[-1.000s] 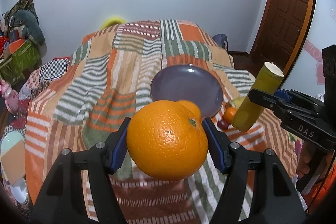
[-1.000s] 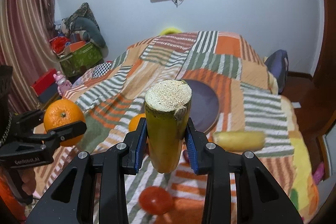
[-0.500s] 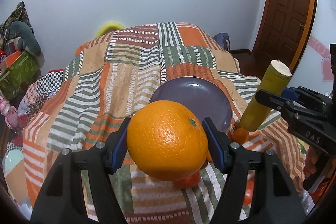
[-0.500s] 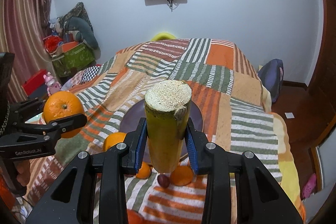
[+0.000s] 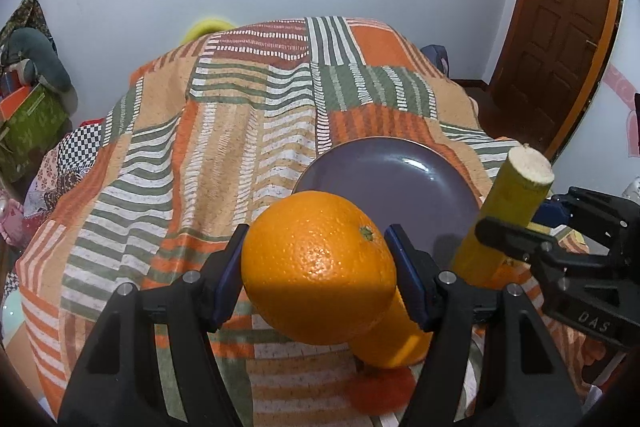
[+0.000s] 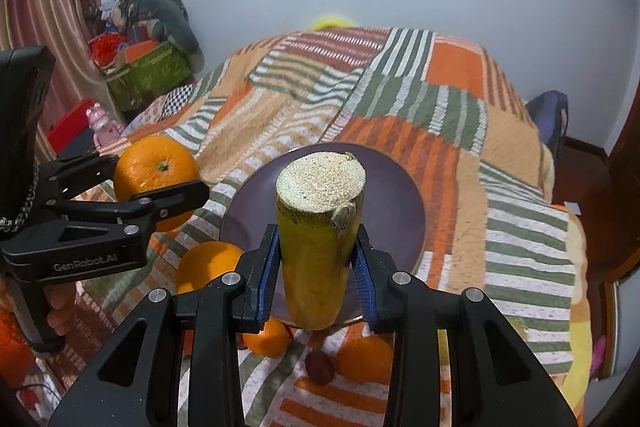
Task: Organize fruits
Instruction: 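Carry the banana with the right tool over the purple plate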
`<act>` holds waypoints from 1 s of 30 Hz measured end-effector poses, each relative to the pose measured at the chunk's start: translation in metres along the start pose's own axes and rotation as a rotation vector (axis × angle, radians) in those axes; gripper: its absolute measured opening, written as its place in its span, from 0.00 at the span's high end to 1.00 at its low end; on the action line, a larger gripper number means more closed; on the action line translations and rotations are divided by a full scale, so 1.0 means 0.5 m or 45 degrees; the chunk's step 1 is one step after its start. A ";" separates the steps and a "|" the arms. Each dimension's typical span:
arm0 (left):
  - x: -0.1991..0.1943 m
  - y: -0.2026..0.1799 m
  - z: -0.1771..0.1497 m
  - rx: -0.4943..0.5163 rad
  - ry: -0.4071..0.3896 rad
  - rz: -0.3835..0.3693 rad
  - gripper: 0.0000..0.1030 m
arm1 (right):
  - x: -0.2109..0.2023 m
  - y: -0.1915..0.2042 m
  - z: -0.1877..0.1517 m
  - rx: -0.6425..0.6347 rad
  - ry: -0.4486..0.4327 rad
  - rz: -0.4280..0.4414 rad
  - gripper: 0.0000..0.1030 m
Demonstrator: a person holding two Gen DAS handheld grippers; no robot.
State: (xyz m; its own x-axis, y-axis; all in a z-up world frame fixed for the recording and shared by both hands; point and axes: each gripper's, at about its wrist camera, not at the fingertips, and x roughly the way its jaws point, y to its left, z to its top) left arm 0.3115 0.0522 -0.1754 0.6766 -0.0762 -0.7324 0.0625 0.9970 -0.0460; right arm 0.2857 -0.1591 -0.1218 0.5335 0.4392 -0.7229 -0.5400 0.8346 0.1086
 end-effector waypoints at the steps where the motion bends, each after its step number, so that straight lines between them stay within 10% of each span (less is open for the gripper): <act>1: 0.008 0.000 0.002 0.002 0.005 -0.003 0.35 | 0.006 0.000 0.001 -0.002 0.009 0.003 0.69; 30: 0.167 0.003 0.007 -0.003 0.187 -0.045 0.35 | 0.126 -0.016 0.029 -0.028 0.112 0.021 0.69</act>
State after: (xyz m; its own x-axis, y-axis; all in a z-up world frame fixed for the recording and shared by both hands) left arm 0.3705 0.0471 -0.2345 0.5591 -0.1084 -0.8220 0.0825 0.9938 -0.0749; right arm 0.3331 -0.1331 -0.1584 0.4659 0.4208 -0.7784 -0.5626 0.8198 0.1065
